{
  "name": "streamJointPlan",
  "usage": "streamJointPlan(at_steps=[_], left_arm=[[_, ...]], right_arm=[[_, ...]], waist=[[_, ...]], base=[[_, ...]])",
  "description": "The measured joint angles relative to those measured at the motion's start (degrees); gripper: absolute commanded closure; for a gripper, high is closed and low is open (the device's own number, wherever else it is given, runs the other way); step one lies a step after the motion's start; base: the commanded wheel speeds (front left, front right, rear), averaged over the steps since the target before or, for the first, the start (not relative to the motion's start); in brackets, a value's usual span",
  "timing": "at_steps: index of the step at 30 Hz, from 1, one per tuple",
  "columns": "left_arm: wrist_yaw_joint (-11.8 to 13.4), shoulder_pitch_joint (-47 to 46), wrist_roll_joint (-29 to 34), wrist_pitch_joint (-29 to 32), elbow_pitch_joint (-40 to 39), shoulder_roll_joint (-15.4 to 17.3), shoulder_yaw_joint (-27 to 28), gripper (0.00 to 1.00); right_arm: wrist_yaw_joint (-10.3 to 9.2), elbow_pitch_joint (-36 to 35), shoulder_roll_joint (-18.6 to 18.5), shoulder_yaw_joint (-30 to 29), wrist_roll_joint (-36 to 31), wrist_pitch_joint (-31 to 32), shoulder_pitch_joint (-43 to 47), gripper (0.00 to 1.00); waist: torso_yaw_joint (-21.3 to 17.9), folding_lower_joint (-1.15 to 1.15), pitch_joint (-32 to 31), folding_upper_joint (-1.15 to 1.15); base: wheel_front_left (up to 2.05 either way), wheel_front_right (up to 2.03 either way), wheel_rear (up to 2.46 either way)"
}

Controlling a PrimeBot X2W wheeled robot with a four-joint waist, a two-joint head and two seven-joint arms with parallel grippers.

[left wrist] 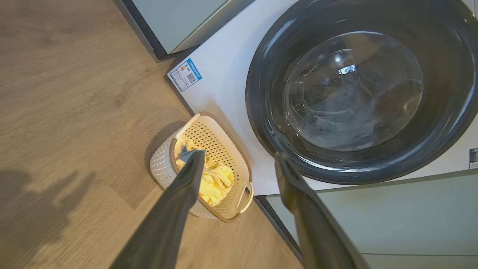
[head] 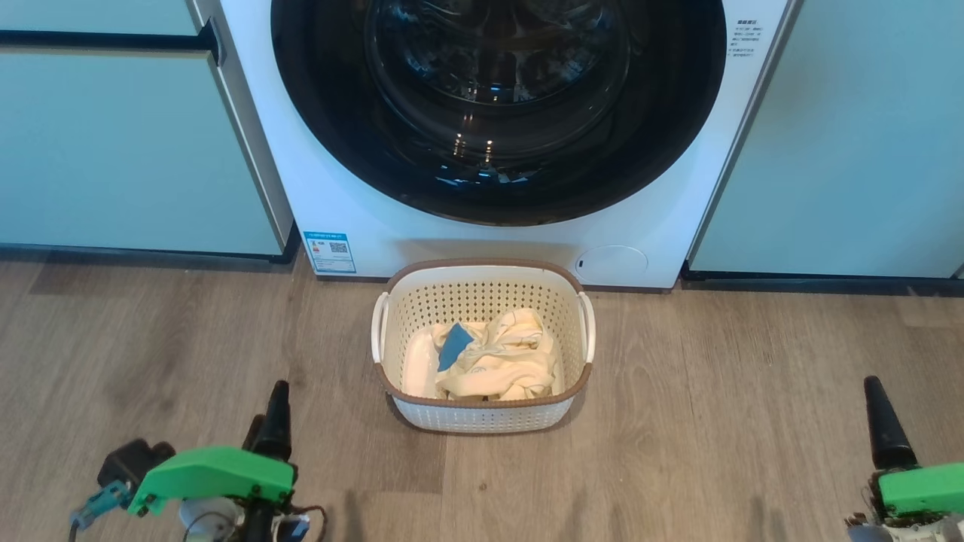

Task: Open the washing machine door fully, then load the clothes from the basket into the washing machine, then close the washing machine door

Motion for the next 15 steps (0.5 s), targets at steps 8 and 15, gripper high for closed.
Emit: streamJointPlan(at_steps=[8,15], left_arm=[[0.52,-0.48,9.85,-1.35,-0.92,-0.08,-1.57,0.0],[0.94,-1.15,16.34,-2.45,-1.01,-0.05,-2.26,0.0]], right_arm=[[0.0,-1.32,0.01,-0.65,-12.36,-1.54,-0.01,0.0],[0.0,-1.59,0.07,-0.54,-19.59,-2.6,-0.09,0.0]], waist=[[0.01,0.0,0.08,0.0],[0.02,0.0,0.08,0.0]], base=[[0.0,0.0,0.0],[0.0,0.0,0.0]])
